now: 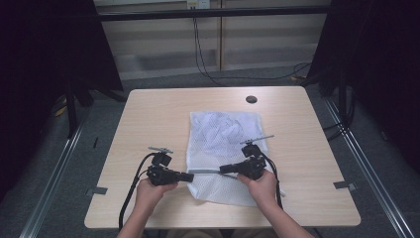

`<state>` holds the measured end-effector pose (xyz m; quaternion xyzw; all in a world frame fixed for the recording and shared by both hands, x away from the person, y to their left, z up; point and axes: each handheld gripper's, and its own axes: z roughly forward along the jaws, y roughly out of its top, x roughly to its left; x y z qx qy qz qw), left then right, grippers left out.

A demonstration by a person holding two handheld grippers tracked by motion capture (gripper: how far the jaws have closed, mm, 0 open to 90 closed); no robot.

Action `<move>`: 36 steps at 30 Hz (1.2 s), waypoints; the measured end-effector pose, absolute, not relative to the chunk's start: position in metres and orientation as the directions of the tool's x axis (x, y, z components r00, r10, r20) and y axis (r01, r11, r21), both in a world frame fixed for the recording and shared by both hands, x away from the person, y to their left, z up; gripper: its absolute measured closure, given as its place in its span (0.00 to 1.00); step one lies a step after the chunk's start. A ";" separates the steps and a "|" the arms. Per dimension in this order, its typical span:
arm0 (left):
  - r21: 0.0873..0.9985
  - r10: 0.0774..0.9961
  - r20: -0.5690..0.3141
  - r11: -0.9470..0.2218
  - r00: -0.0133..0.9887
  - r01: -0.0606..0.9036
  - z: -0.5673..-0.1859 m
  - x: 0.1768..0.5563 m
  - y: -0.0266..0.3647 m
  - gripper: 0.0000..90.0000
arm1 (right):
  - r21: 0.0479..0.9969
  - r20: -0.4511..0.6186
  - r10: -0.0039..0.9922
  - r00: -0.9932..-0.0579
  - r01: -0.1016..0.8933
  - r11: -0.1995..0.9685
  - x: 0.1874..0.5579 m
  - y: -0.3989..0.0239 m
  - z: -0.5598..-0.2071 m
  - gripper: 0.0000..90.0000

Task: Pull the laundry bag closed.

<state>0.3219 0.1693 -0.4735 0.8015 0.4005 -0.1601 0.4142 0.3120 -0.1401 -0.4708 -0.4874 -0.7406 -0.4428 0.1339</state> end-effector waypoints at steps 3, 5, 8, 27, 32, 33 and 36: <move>0.535 0.521 -0.581 -0.334 0.625 0.776 -0.474 0.322 0.170 0.98 | 0.530 0.621 0.610 -0.492 0.837 0.135 0.312 -0.141 -0.471 0.97; 0.535 0.513 -0.587 -0.335 0.627 0.775 -0.474 0.322 0.171 0.98 | 0.527 0.626 0.610 -0.486 0.840 0.129 0.312 -0.144 -0.472 0.97; 0.537 0.513 -0.585 -0.336 0.628 0.774 -0.474 0.322 0.170 0.98 | 0.528 0.628 0.608 -0.485 0.840 0.125 0.312 -0.146 -0.471 0.97; 0.533 0.514 -0.589 -0.332 0.623 0.778 -0.474 0.322 0.170 0.98 | 0.526 0.630 0.609 -0.482 0.842 0.121 0.310 -0.152 -0.471 0.97; 0.537 0.518 -0.579 -0.339 0.630 0.772 -0.473 0.322 0.170 0.98 | 0.530 0.632 0.604 -0.485 0.840 0.120 0.310 -0.153 -0.473 0.97; 0.537 0.518 -0.579 -0.339 0.630 0.772 -0.473 0.322 0.170 0.98 | 0.530 0.633 0.604 -0.485 0.840 0.119 0.310 -0.153 -0.473 0.97; 0.533 0.517 -0.584 -0.337 0.625 0.776 -0.473 0.322 0.170 0.98 | 0.531 0.629 0.607 -0.486 0.839 0.122 0.310 -0.153 -0.473 0.97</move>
